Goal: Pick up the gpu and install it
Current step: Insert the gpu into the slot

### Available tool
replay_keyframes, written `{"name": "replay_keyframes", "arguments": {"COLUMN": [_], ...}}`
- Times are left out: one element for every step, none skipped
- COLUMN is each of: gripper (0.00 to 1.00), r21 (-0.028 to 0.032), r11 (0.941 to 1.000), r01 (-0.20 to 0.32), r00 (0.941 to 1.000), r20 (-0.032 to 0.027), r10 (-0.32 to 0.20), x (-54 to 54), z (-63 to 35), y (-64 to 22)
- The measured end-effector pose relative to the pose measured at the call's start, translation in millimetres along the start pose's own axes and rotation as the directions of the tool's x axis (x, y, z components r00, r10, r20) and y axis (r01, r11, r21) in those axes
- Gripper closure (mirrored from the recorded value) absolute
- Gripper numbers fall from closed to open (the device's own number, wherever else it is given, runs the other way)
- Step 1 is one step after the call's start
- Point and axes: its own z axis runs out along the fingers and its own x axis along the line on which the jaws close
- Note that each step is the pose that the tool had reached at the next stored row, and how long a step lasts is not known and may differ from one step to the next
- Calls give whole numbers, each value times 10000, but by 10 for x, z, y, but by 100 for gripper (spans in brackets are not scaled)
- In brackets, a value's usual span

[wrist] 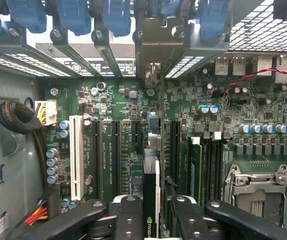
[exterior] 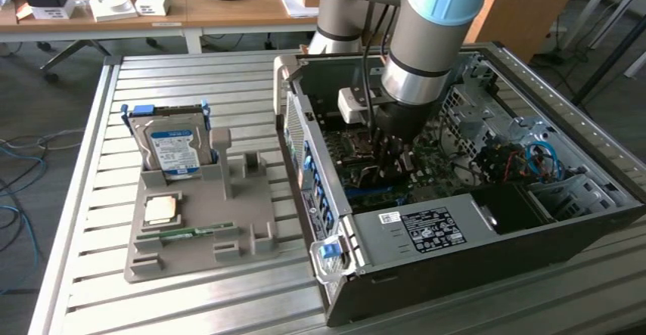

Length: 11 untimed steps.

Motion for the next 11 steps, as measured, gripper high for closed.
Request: {"name": "replay_keyframes", "arguments": {"gripper": [74,74,74,74,74,74,74,74,74,74,74], "r21": [0,-1,-1,0,0,0,0,0,0,1,1], "r11": [10000,10000,10000,10000,10000,10000,10000,10000,10000,10000,10000], "r01": [0,-1,-1,0,-1,-1,0,-1,-1,-1,-1], "r00": [10000,10000,10000,10000,10000,10000,10000,10000,10000,10000,10000], "r20": [-16,-30,-41,-53,-55,-56,-55,-57,-64,-74,-84], "r10": [0,1,1,0,1,1,0,1,1,1,1], "x": [0,1,0,1,1,1,1,1,0,0,0], "z": [0,-1,-1,-2,-2,-2,-2,-2,-1,-1,-1], "y": [0,0,0,0,0,0,0,0,0,0,0]}}
